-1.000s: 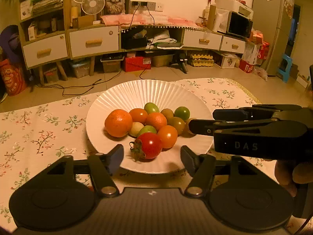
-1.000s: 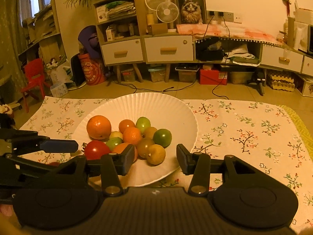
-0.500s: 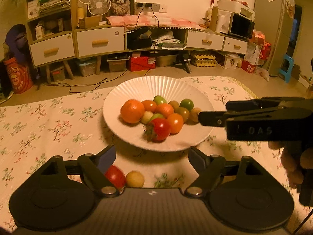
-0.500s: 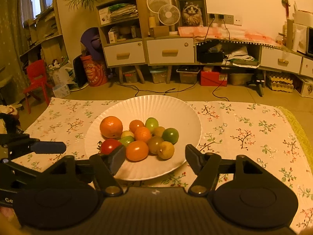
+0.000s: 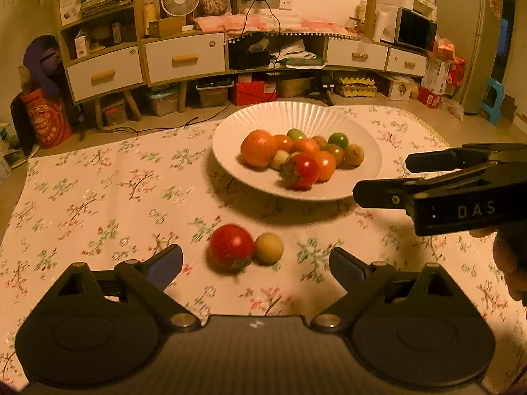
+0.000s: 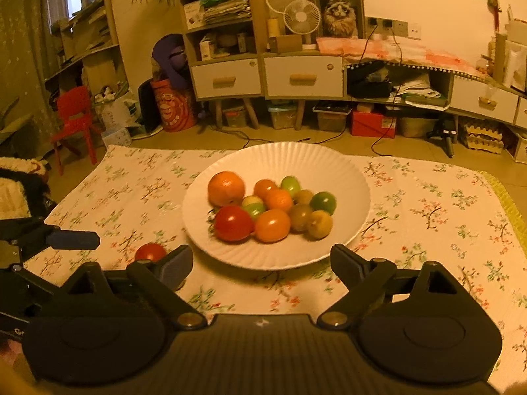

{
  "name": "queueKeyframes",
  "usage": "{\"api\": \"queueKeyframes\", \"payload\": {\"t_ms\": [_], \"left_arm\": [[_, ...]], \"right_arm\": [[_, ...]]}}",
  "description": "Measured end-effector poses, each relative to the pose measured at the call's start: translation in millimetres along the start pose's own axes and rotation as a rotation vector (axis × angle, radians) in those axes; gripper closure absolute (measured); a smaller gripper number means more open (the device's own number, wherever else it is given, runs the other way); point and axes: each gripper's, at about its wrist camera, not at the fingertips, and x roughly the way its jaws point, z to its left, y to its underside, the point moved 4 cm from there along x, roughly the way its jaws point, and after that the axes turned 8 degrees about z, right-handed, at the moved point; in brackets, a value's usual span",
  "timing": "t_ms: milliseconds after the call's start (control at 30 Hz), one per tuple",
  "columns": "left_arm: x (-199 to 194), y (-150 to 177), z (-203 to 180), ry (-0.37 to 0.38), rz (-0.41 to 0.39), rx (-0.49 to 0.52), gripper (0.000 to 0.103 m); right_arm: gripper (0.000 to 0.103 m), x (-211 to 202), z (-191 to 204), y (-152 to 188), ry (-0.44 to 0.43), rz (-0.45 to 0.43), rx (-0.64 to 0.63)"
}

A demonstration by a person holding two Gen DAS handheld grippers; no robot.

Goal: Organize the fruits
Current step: 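Withdraw both open tools from the plate back toward the fruit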

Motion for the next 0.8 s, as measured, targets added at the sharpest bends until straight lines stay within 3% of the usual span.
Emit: {"api": "queueKeyframes", "payload": {"t_ms": [800], "left_arm": [[7.7,36.7,44.0,-0.045,0.045,-0.083,0.001]], "right_arm": [[0.003,15.8,25.3,31.7,0.005,0.081,-0.042]]}}
